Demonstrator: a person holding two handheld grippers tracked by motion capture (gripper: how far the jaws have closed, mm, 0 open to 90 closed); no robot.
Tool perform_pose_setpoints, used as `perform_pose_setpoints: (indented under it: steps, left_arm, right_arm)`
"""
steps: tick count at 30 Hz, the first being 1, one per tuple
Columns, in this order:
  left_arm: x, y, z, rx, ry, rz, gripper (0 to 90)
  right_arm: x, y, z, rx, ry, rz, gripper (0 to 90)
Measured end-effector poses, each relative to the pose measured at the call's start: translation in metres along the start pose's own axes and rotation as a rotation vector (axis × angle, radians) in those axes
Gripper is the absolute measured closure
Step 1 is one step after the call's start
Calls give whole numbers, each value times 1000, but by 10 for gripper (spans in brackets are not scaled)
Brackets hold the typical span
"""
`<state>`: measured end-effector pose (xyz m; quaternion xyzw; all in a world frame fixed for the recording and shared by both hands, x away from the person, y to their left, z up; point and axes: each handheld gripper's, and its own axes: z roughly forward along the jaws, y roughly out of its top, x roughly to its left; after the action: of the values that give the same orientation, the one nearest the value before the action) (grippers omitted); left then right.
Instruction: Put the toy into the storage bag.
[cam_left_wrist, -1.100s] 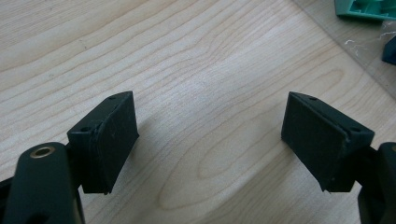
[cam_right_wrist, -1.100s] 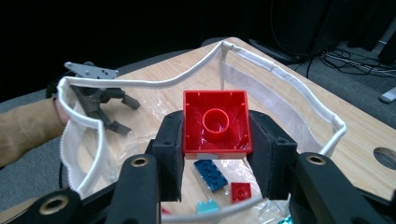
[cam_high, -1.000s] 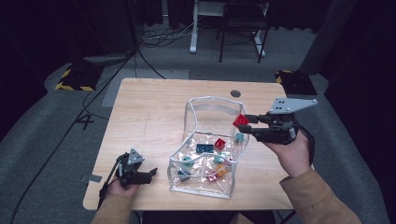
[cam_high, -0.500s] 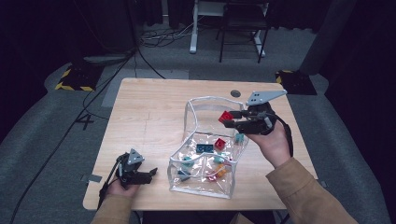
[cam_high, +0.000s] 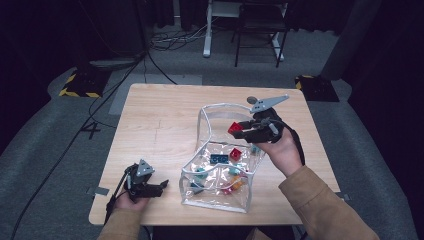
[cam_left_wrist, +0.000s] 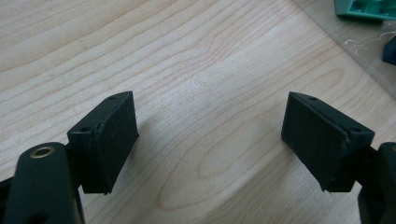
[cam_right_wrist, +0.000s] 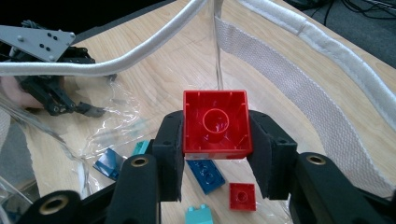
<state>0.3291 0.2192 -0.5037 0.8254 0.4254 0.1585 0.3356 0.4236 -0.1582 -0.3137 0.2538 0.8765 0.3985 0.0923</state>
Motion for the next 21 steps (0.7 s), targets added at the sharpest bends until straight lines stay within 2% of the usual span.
perform_pose_setpoints:
  steps: [2, 6, 9, 16, 21]
  left_arm:
    - [0, 0, 0, 0, 0, 0, 186]
    - [0, 0, 0, 0, 0, 0, 186]
    - [0, 0, 0, -1, 0, 1, 186]
    - [0, 0, 0, -2, 1, 0, 186]
    - [0, 0, 0, -1, 0, 1, 186]
  right_arm:
    - [0, 0, 1, 4, 7, -2, 578]
    - [1, 0, 1, -12, 1, -3, 481]
    - [2, -1, -1, -27, -7, -6, 443]
    - [1, -3, -14, -77, -16, -8, 441]
    - [-4, -8, -31, -127, -44, -2, 443]
